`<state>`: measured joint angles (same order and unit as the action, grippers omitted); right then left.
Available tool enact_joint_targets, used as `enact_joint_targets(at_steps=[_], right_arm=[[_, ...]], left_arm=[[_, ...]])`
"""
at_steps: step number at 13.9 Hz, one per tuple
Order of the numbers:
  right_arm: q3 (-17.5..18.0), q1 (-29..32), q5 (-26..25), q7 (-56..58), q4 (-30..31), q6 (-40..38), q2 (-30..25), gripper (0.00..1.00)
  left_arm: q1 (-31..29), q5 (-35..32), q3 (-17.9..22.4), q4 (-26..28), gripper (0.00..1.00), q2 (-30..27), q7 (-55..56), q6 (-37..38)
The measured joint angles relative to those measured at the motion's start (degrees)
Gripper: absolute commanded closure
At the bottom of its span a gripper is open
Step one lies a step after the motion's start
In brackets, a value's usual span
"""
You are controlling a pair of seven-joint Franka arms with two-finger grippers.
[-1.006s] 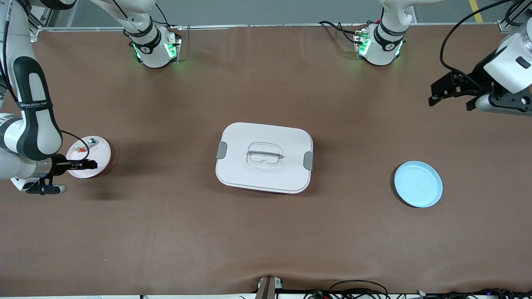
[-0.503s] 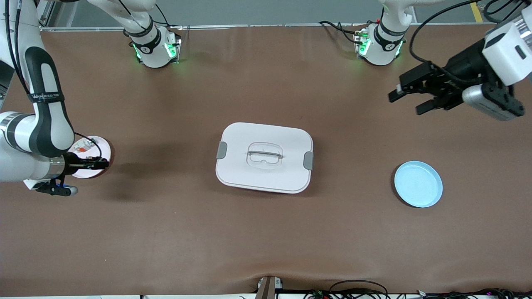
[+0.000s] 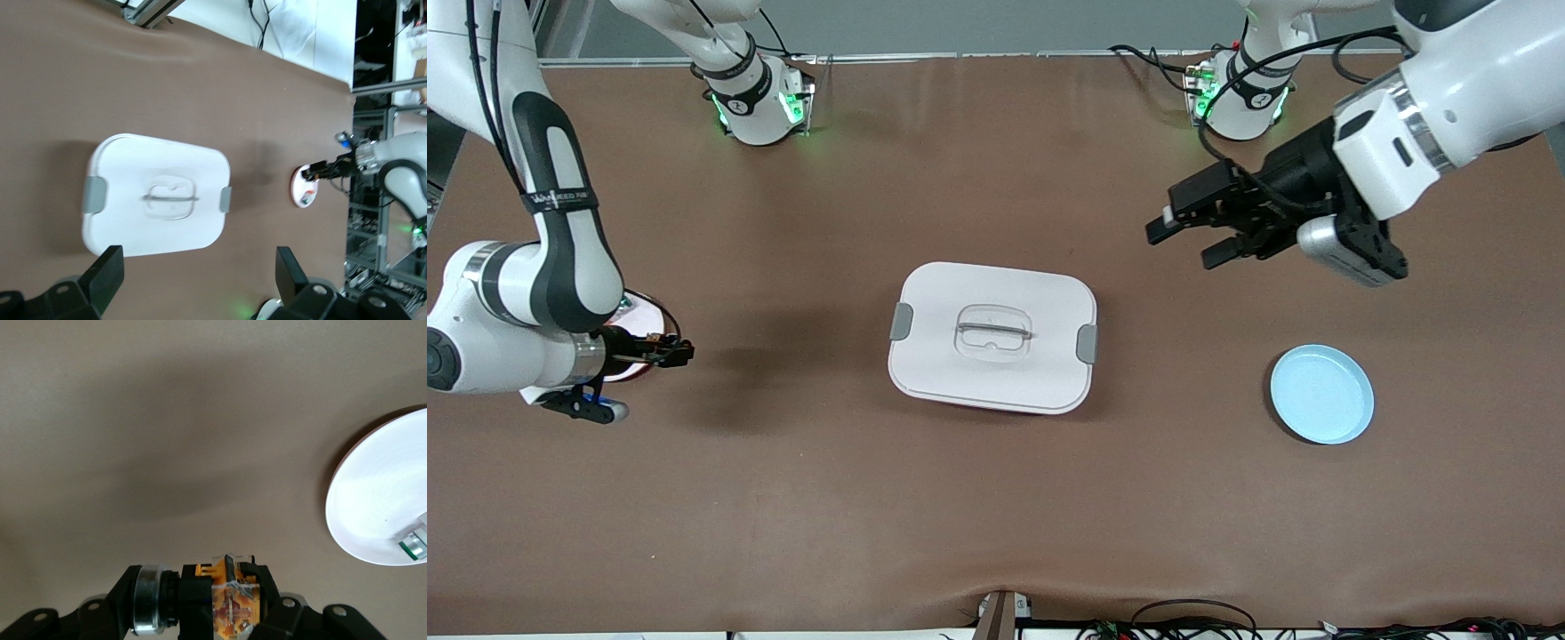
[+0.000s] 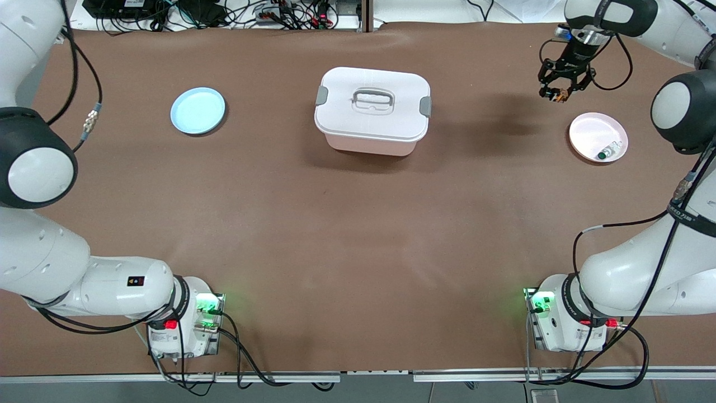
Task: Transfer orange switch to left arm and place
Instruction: 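Lift the switch with the right gripper while the left gripper approaches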
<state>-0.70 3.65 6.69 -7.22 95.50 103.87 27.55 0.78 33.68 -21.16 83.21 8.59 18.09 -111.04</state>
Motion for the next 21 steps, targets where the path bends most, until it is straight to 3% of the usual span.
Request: enact_joint_targets(at_steps=[14,21], right_arm=[[0.14,-7.69,4.51,-13.01,-0.01,-1.04,-1.93,1.0],[0.15,-10.68,4.94,-18.08,-0.02,-0.47,-1.98,1.0]], left_arm=[[13.6,4.93,-0.25,0.05,0.0,9.95,8.5,-27.82],[18.39,5.12,-0.27,0.06,0.0,14.28,8.74,-32.87]])
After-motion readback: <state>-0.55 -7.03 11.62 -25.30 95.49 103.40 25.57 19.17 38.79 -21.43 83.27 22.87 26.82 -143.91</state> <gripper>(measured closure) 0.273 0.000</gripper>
